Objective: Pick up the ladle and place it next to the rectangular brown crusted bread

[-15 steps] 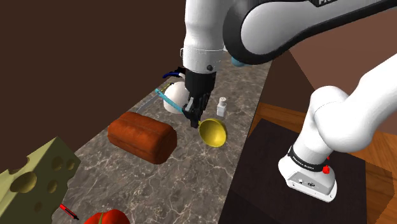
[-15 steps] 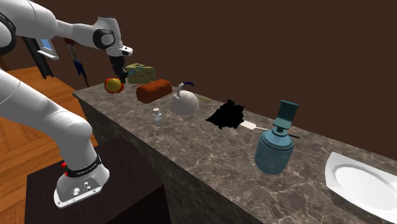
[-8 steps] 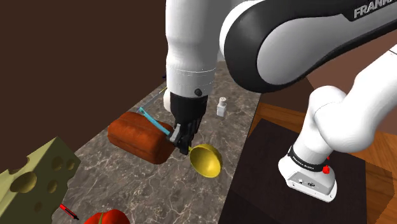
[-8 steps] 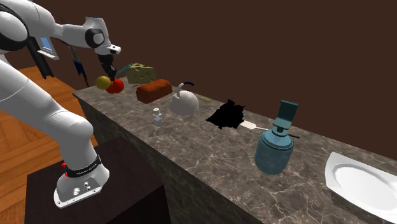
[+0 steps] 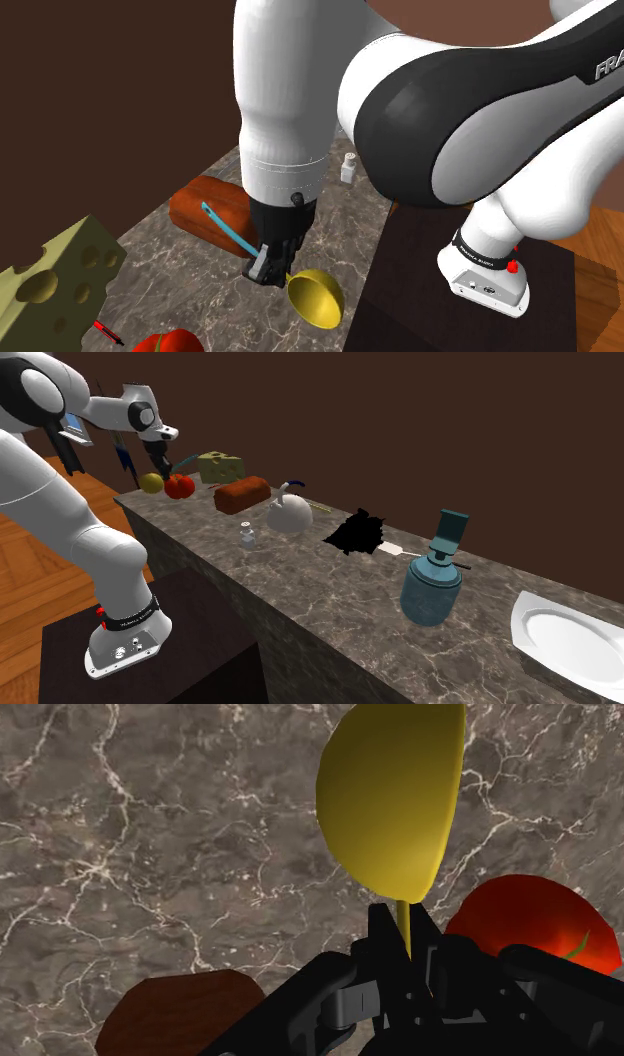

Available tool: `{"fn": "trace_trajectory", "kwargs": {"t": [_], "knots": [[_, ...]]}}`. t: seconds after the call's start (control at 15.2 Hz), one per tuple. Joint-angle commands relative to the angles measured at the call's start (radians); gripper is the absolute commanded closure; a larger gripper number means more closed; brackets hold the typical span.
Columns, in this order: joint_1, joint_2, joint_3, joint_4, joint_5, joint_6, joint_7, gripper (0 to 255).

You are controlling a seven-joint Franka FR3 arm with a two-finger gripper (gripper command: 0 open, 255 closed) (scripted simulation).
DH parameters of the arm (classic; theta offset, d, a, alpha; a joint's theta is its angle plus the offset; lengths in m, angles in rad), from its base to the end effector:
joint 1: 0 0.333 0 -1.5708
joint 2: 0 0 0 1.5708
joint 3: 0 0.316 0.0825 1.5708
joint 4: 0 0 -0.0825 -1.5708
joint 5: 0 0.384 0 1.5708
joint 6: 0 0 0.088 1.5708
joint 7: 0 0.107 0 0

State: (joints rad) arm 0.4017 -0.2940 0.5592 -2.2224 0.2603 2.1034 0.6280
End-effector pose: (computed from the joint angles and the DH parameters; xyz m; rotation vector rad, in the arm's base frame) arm 0.2583 0.4170 0.4891 -2.9705 -0.3081 -0.0648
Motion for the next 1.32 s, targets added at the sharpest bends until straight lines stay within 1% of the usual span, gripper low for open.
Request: {"fn": "trace_trajectory", "kwargs": {"t": [0.0, 0.66, 1.25], "knots": [[0.000, 0.010, 0.006, -0.019, -0.001, 0.029, 0.001, 255], [-0.001, 0.066, 0.032, -0.109, -0.010, 0.172, 0.005, 255], [-0.007, 0.142, 0.057, -0.174, -0.037, 0.306, 0.022, 255]]}}
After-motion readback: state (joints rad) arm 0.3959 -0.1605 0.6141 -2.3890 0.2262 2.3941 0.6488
